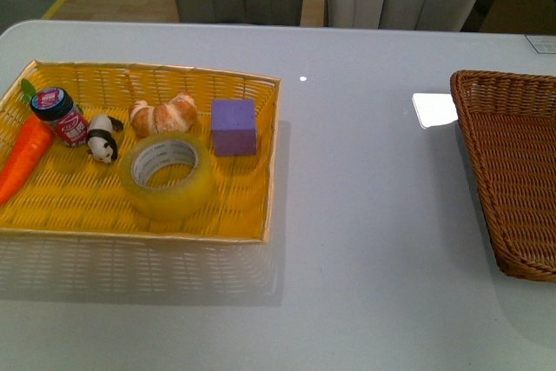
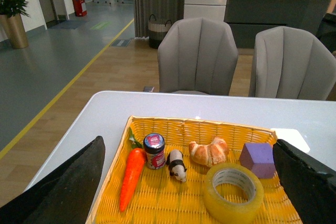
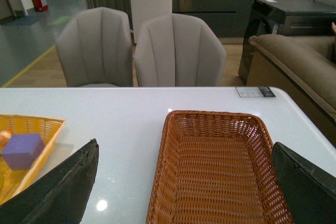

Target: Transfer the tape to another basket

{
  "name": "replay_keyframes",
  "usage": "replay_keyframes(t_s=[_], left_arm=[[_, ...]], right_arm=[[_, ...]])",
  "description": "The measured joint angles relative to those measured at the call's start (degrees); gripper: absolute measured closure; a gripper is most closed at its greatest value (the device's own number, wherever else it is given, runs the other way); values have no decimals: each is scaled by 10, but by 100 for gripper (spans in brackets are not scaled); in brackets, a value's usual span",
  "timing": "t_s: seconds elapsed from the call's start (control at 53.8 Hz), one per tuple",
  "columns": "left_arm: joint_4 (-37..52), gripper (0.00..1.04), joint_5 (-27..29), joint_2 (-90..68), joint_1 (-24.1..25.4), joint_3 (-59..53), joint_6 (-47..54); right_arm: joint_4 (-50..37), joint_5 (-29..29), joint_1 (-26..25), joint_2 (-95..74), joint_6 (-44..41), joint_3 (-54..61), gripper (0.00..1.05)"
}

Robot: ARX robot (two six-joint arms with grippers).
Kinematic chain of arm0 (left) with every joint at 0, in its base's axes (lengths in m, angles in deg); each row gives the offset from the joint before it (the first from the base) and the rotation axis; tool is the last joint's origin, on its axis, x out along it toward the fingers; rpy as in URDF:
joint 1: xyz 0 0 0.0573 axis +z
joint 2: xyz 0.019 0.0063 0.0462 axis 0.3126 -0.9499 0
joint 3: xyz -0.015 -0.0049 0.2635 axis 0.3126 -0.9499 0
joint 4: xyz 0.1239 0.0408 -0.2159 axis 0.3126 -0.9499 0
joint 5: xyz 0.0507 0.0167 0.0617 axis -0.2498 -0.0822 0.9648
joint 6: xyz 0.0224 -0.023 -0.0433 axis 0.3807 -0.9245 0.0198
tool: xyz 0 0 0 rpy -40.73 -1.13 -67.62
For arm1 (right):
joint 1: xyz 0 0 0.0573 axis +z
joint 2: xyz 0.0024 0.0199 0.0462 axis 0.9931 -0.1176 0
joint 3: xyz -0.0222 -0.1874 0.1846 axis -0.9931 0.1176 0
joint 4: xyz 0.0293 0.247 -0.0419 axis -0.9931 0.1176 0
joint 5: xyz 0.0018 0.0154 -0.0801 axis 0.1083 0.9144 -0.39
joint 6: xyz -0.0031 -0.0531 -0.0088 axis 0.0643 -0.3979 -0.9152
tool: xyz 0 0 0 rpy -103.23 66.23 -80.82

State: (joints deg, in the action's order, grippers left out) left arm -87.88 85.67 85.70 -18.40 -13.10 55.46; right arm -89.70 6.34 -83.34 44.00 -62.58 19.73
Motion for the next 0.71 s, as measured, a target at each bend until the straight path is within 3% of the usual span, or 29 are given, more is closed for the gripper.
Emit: replay_keyframes(t_s=[0.706], left_arm=[[0, 9, 0, 0, 0, 0, 0]], right_arm=[[0, 0, 0, 0, 0, 0, 9]])
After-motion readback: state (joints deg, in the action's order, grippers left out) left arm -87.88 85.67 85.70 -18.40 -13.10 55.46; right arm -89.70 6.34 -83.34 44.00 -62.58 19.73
